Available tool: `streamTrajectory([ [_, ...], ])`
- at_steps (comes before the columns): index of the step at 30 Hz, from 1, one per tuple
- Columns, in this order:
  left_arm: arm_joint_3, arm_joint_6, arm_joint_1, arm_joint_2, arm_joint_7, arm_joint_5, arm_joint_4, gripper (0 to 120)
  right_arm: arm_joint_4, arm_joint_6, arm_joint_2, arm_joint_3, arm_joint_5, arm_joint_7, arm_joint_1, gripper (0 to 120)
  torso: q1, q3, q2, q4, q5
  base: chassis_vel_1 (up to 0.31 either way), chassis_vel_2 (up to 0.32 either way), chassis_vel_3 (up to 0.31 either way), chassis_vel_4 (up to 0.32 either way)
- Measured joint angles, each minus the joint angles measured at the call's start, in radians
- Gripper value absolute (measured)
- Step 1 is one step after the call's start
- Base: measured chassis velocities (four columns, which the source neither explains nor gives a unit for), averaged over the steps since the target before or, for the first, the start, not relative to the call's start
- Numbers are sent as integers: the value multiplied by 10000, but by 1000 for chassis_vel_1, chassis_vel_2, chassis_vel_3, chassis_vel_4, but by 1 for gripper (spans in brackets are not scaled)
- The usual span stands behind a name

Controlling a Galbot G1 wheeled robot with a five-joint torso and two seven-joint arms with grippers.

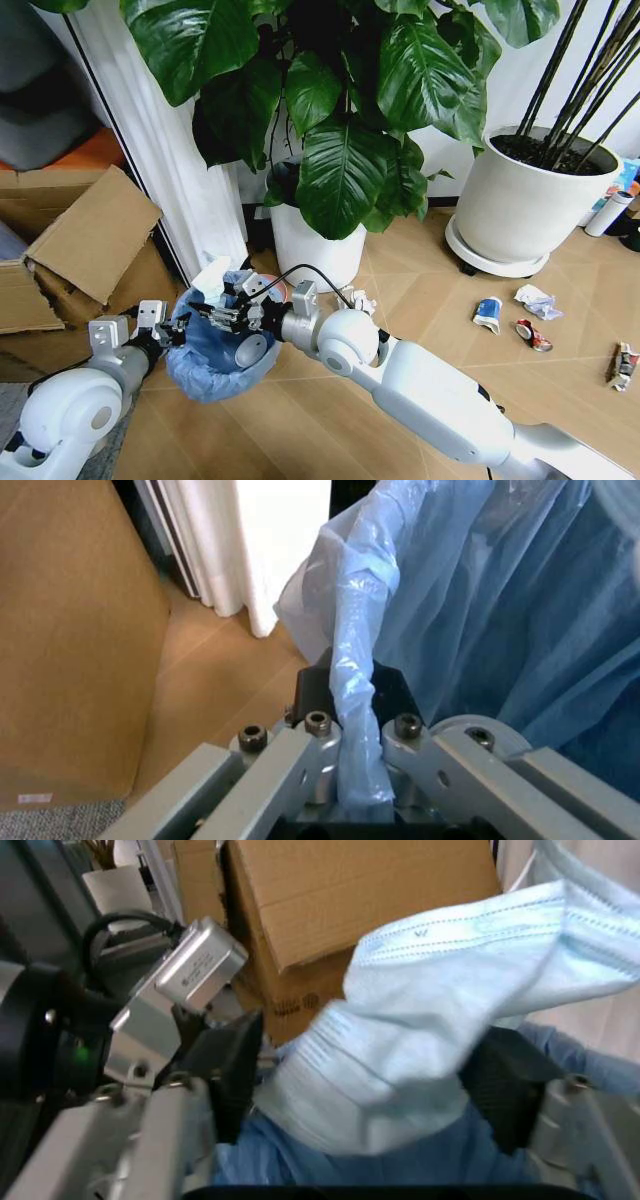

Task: Pick up the trash bin and place the garbage on the floor into it.

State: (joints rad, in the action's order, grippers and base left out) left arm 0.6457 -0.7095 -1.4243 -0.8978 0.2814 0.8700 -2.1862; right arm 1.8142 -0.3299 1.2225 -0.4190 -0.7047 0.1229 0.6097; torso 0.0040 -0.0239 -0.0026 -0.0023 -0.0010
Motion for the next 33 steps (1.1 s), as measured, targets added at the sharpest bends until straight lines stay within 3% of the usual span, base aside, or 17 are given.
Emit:
streamTrajectory([
  [2,-2,0,11,-6,-6,0,11,0,-2,-1,-6,-22,1,0,4,72,0,0,0,0,0,0,0,0,0],
  [7,1,-1,39,-33,-33,2,21,0,-140,-34,52,-164,33,-1,-3,94,0,0,0,1,0,0,0,0,0],
  [10,49,-4,5,-43,-40,2,3,0,-210,-103,75,-203,58,5,-19,99,0,0,0,1,0,0,0,0,0],
  [33,217,-69,-16,72,-704,-243,7,0,-33,-887,-215,-62,-662,656,-242,100,0,0,0,1,2,0,0,0,0],
])
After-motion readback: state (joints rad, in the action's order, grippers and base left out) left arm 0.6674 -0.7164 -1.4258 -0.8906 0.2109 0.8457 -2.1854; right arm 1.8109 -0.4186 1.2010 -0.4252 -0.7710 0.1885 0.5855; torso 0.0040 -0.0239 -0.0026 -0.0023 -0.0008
